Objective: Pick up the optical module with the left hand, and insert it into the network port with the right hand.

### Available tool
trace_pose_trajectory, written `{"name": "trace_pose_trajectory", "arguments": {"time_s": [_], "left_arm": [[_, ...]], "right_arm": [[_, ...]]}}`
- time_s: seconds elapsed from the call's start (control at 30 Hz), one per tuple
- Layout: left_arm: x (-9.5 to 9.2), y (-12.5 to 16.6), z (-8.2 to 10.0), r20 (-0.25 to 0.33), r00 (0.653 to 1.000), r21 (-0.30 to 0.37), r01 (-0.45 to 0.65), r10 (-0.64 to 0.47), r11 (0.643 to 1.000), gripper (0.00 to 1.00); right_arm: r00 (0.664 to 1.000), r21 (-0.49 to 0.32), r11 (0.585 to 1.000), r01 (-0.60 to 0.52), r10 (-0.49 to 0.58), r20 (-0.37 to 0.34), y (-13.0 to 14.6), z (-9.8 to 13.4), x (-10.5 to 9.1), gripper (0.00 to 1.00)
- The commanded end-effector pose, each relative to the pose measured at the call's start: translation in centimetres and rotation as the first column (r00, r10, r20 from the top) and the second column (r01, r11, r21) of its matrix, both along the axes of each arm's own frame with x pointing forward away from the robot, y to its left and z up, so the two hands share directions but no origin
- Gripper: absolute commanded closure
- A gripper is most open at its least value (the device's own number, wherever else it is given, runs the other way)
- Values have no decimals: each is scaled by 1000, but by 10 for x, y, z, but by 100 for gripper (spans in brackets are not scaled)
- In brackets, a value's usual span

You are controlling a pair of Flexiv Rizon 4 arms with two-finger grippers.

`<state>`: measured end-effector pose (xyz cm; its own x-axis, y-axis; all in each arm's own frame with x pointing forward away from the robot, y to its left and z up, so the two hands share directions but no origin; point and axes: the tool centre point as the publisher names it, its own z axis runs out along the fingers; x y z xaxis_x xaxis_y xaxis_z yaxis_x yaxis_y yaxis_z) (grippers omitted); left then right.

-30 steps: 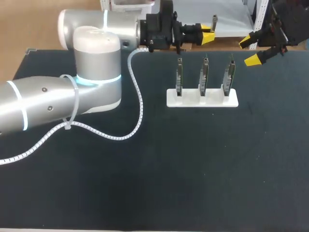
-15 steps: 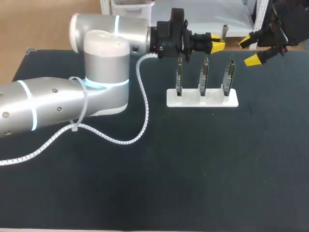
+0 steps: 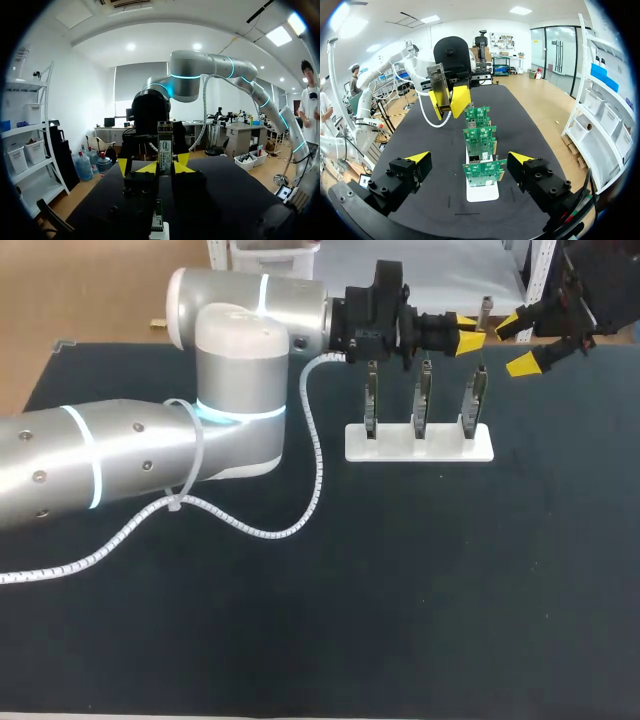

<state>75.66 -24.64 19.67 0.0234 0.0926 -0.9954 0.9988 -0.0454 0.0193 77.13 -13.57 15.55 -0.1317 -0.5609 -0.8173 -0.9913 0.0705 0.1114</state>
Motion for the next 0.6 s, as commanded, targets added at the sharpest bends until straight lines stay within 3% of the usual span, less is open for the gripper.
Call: {"name": "trace_pose_trajectory", "arguments": {"time_s": [0.03,0.6], "left_arm": [[1,-5,-2,-3,1000,-7,-15,15,1000,100],[4,-26,-11,-32,999,-11,-38,38,999,100]], "right_arm": [[1000,-1,1000,1,-1,0,0,0,0,0],[1000,-1,1000,1,-1,0,0,0,0,0]]}}
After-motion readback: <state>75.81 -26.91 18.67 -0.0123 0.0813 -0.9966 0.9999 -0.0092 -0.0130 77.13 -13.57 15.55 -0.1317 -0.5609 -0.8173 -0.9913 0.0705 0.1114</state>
